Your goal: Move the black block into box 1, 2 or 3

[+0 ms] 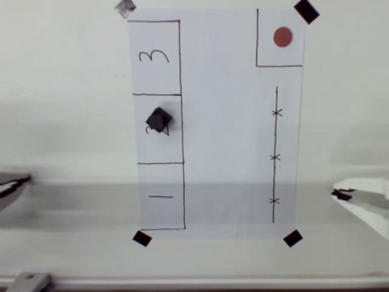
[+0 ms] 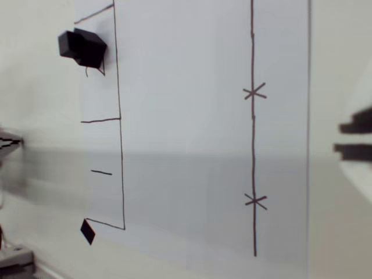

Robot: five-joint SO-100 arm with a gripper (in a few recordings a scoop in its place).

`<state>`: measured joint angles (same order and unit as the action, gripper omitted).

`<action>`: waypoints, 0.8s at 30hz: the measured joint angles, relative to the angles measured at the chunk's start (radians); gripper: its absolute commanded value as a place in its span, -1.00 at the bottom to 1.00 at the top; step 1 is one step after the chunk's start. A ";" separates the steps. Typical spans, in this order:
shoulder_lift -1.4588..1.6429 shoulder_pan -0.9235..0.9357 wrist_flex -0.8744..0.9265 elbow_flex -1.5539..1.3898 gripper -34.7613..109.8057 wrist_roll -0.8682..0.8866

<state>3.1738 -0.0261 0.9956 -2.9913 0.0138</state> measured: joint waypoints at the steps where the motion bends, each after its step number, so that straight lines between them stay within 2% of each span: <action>1: 0.011 0.000 0.000 -0.008 -0.52 -0.003; 19: 0.046 0.043 -0.032 -0.104 -0.52 -0.057; 24: 0.046 0.043 0.071 -0.104 -0.52 -0.089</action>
<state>3.2198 0.0169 1.0661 -3.0956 -0.0752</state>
